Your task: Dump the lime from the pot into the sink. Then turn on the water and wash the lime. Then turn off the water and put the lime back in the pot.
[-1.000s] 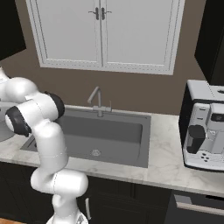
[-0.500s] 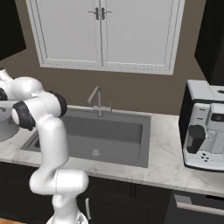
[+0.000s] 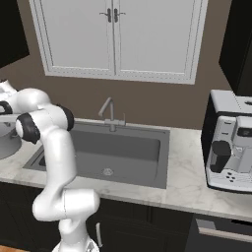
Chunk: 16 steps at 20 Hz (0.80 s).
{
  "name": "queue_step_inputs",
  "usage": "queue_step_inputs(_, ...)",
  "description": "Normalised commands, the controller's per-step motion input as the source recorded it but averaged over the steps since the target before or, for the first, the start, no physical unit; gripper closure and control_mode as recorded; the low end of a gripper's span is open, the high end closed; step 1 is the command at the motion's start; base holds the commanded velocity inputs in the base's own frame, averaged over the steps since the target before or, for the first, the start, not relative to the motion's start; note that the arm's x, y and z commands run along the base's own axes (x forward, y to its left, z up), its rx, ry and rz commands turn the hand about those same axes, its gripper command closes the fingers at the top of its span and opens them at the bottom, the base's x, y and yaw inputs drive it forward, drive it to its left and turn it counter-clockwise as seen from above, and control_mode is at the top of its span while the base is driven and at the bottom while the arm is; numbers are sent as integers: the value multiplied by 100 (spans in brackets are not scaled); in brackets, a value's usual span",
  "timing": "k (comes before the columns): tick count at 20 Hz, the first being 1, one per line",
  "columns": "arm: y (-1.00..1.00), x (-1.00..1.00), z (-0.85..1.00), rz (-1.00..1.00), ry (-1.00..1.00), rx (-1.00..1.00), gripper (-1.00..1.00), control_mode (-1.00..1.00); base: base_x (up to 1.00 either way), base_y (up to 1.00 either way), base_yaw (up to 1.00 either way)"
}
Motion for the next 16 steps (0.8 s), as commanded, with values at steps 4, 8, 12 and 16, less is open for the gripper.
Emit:
queue_step_inputs(4, 6, 29, -25, 0, 0, -4, -100, -100, 0, 0, 0)
queue_step_inputs(8, 8, 28, -23, 0, 1, -1, -100, -100, 0, 0, 0)
queue_step_inputs(12, 12, 30, -26, 0, 3, 0, -100, -100, 0, 0, 0)
queue_step_inputs(16, 12, 24, -30, 0, 6, 0, -100, -100, 0, 0, 0)
